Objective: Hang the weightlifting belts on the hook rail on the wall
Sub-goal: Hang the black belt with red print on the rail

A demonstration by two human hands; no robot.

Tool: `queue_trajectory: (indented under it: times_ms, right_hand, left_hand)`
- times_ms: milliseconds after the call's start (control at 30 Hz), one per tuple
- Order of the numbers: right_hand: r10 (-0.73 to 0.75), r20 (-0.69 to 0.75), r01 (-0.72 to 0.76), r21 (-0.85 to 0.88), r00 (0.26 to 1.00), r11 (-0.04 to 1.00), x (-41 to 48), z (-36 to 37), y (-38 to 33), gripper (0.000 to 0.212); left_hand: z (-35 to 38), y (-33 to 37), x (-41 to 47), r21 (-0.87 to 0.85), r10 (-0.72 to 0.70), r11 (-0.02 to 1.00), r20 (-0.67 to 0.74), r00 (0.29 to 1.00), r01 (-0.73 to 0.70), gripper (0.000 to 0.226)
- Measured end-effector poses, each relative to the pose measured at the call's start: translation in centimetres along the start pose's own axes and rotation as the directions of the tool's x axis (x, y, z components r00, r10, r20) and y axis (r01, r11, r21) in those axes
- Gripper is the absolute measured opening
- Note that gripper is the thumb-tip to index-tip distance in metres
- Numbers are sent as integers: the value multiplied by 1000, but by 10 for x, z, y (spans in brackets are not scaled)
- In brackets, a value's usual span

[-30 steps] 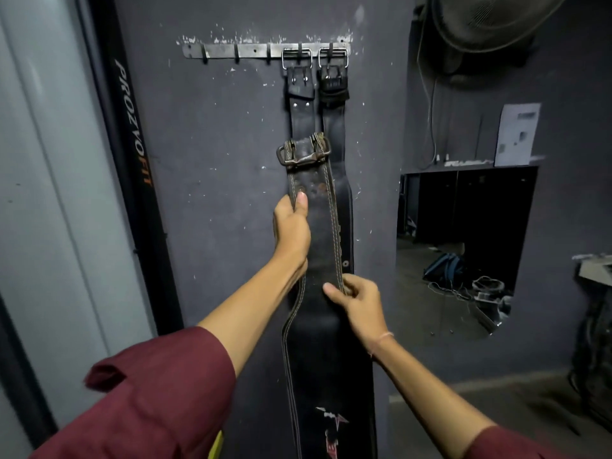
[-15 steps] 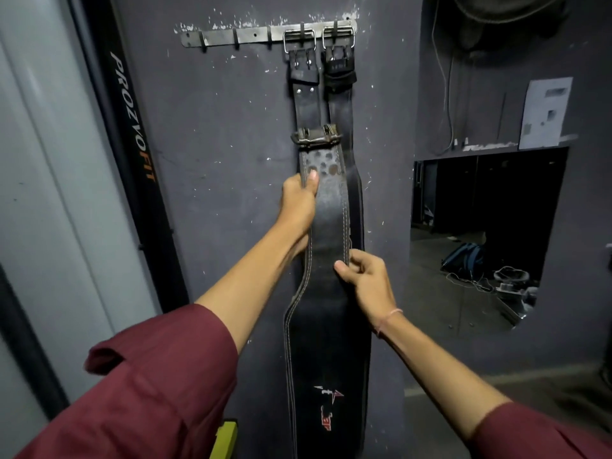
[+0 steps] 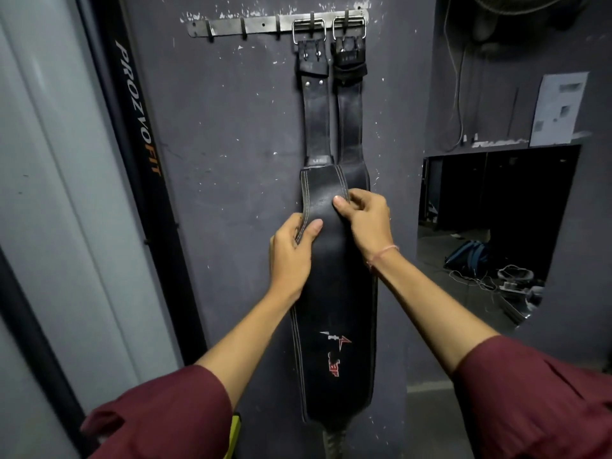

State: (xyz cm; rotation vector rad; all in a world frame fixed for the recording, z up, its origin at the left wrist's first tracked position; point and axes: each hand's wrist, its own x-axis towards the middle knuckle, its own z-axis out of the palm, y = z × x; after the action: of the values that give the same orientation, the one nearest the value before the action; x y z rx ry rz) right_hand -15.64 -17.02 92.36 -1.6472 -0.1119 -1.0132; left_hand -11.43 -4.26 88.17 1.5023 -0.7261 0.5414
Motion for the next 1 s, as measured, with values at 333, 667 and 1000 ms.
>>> queue_trajectory:
  times_ms: [333,667,1000]
  right_hand:
    - [329,153,-355,200,932,913,-107,-28,85,36]
    - [273,159,-312,351,949,883,-58,-19,45,32]
    - [328,12,-306,395,945,867,-86,-1,44,23]
  left_hand:
    - [-2,0,40,59,2,998,-85,996,3,49]
    - [-7,8,64,-100,-26,995,21,999,28,51]
    - [-34,28,91,-173,-287,934,157,945,313,32]
